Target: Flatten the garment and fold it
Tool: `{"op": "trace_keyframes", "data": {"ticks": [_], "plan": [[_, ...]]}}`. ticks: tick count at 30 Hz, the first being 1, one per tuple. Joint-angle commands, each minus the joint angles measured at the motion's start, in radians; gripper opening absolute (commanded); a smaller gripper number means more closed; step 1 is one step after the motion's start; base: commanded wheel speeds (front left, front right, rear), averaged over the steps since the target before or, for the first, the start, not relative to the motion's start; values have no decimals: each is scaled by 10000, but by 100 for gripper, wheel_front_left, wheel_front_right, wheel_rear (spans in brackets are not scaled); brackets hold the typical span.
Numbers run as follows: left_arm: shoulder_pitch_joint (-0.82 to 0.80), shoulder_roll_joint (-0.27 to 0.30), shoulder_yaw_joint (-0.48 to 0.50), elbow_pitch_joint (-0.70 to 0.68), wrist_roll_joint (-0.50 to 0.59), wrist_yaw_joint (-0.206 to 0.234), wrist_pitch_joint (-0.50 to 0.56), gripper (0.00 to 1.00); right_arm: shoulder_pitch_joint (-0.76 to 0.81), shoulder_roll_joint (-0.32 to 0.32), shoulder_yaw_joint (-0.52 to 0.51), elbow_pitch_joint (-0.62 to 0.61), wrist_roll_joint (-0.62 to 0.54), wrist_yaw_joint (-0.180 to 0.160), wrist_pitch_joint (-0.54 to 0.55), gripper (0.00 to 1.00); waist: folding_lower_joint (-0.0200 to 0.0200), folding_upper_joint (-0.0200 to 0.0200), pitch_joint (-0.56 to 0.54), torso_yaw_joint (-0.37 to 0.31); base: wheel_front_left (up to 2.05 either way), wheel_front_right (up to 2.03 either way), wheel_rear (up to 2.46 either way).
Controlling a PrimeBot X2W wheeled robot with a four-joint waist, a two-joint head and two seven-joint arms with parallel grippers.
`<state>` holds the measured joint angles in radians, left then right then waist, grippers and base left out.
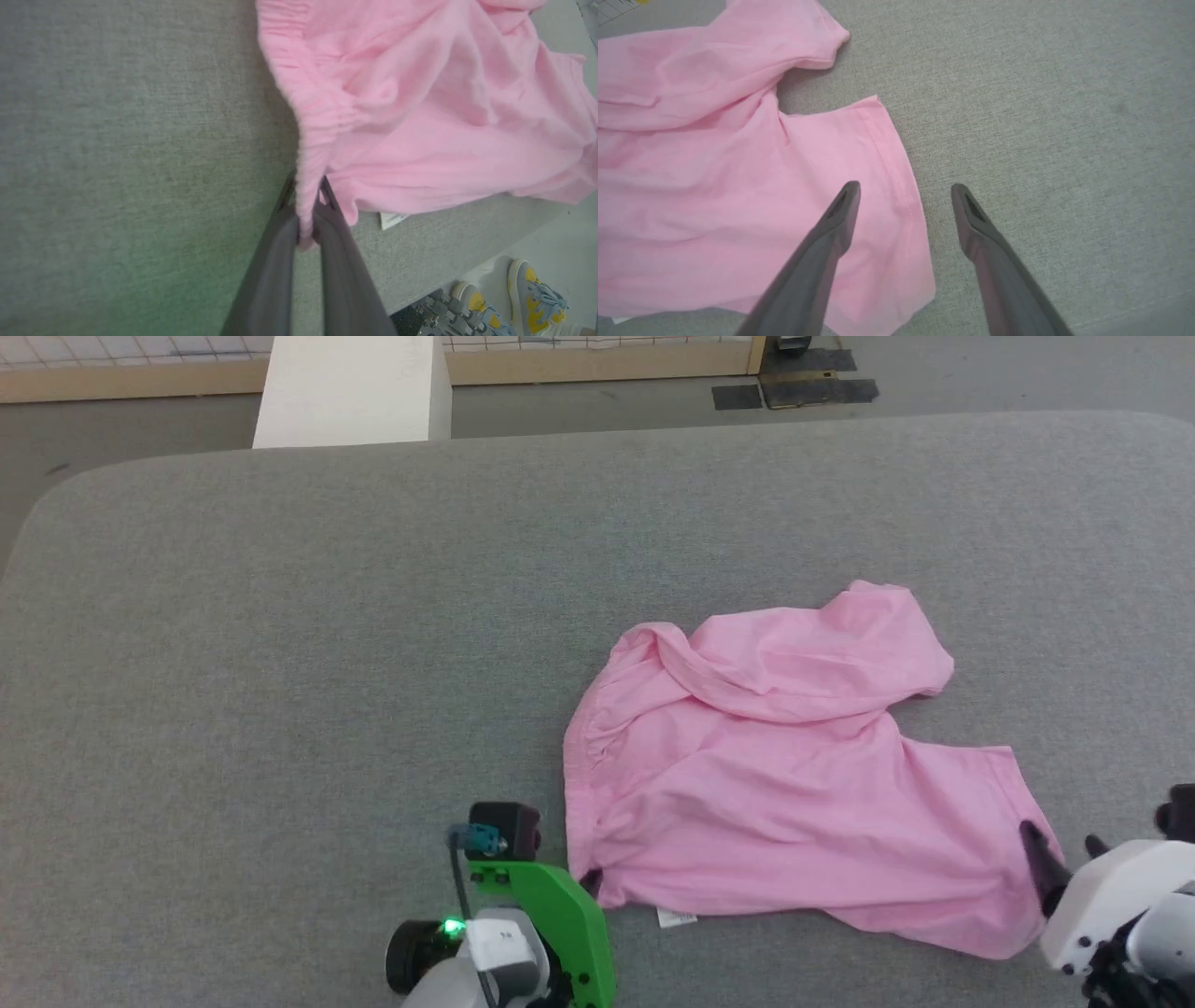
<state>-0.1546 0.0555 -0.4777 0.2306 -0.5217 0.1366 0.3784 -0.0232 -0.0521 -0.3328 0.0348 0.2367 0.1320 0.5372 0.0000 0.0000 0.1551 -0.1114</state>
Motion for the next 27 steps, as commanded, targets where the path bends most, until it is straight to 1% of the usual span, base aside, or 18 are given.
{"op": "trace_keyframes", "data": {"ticks": [1,4,9,14,15,16,17,21,25,27], "plan": [[44,-31,64,-192,-144,-11,-181,0,53,18,129,126,-279,-13,172,100,0,0,9,70,0,0,0],[46,-36,-58,-599,-212,-35,-286,0,54,-3,340,439,-661,-13,485,100,0,0,68,188,0,0,0],[96,-39,-256,-1040,-223,44,-256,0,-115,-40,556,1178,-1151,-13,709,100,0,0,199,316,0,0,0],[99,-28,-366,-1196,-201,96,-193,0,-263,-32,751,1889,-1250,-13,925,100,0,0,278,404,0,0,0],[100,-23,-369,-1209,-205,100,-191,0,-290,-29,767,1959,-1212,-13,984,44,0,0,282,407,0,0,0],[104,-15,-366,-1228,-209,108,-202,0,-324,-26,805,1988,-1168,-13,1022,7,0,0,283,405,0,0,0],[112,-15,-355,-1249,-226,107,-228,0,-346,-25,855,1984,-1098,-13,1062,0,0,0,284,404,0,0,0],[115,13,-245,-1361,-316,77,-392,0,-447,-144,1013,1607,-734,-13,1229,0,0,0,214,361,0,0,0],[96,25,-52,-1530,-575,-19,-545,0,-543,-357,1160,897,-126,-13,1639,0,0,0,41,293,0,0,0],[57,16,111,-1691,-874,-120,-626,0,-628,-493,1185,461,242,-13,1882,0,0,0,-52,272,0,0,0]]}}
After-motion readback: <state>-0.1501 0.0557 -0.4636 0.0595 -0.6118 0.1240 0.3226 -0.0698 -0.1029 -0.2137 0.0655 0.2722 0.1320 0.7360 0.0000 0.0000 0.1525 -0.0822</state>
